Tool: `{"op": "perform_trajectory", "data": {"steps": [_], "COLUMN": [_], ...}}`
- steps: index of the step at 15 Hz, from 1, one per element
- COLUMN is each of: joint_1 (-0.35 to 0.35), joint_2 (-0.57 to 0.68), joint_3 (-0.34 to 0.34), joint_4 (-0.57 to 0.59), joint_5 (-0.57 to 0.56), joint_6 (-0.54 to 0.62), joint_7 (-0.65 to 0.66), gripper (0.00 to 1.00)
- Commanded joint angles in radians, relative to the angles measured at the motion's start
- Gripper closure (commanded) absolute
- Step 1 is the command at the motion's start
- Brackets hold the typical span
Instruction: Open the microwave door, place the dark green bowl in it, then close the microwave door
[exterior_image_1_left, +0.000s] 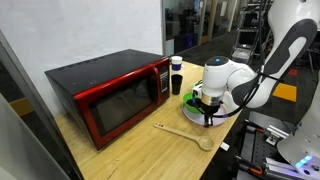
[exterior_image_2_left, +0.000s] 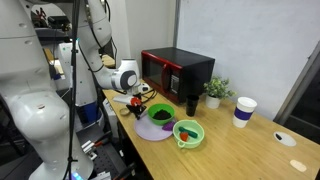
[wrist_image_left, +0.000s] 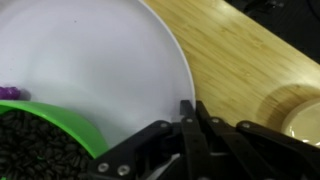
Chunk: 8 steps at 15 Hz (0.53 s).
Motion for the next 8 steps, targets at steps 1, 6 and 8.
{"op": "perform_trajectory", "data": {"steps": [1, 6, 8], "joint_1": [-0.028, -0.054, -0.067], "joint_2": [0.039, 0.059, 0.064], "joint_3": [-0.014, -0.049, -0.066], "joint_4": [0.001, 0.014, 0.017], "joint_5": [-0.014, -0.031, -0.042], "joint_6": [0.033, 0.051, 0.056], "joint_7": [0.02, 0.02, 0.02], "gripper": [0.98, 0.98, 0.98]}}
